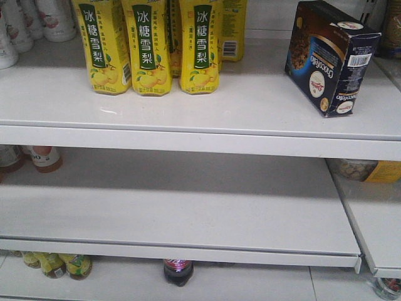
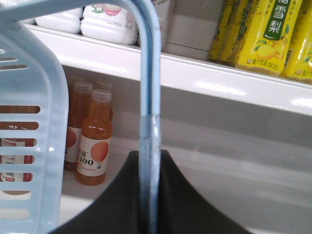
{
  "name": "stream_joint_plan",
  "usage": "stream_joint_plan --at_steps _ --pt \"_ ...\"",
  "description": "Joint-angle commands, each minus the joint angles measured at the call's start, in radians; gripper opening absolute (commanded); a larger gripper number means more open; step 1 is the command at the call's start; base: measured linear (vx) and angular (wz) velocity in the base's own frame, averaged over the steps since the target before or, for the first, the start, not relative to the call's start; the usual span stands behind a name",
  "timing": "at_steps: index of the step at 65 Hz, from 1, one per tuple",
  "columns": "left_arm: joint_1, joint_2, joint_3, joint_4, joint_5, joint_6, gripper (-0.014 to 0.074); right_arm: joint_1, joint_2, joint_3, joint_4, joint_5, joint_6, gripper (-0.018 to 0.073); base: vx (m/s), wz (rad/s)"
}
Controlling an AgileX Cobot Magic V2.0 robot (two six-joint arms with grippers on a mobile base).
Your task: Left arm holds basket, right arm returns cookies
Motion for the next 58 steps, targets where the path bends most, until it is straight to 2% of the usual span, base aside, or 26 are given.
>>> stream_joint_plan --at_steps 1,7,14,24,32,45,58 --pt "-0.022 0.008 -0.023 -0.078 -0.091 0.185 -0.0003 -0.001 -0.003 -0.023 -0.01 -0.072 -0.003 -0.0006 0.0 0.0" --pt "-0.028 0.008 -0.021 -0.109 -0.065 0.248 -0.0003 -0.001 -0.003 -0.023 -0.01 -0.072 -0.003 -0.0006 0.0 0.0" --pt "-0.027 -0.027 -0.021 -0.105 -0.018 0.257 -0.0003 -0.001 -0.003 -0.023 -0.01 -0.072 -0.003 -0.0006 0.0 0.0" --pt "-0.027 -0.154 -0.021 -0.111 0.139 0.281 -0.0003 -0.001 -0.003 -0.023 -0.01 -0.072 -0.003 -0.0006 0.0 0.0" --pt "-0.028 -0.15 -0.021 -0.167 0.219 0.33 -0.0003 -0.001 -0.003 -0.023 -0.01 -0.072 -0.003 -0.0006 0.0 0.0" --pt "-0.028 -0.151 -0.021 -0.295 0.221 0.444 -0.0003 -0.001 -0.003 -0.023 -0.01 -0.072 -0.003 -0.0006 0.0 0.0" --pt "-0.028 -0.151 -0.021 -0.311 0.21 0.459 -0.0003 -0.001 -0.003 -0.023 -0.01 -0.072 -0.003 -0.0006 0.0 0.0"
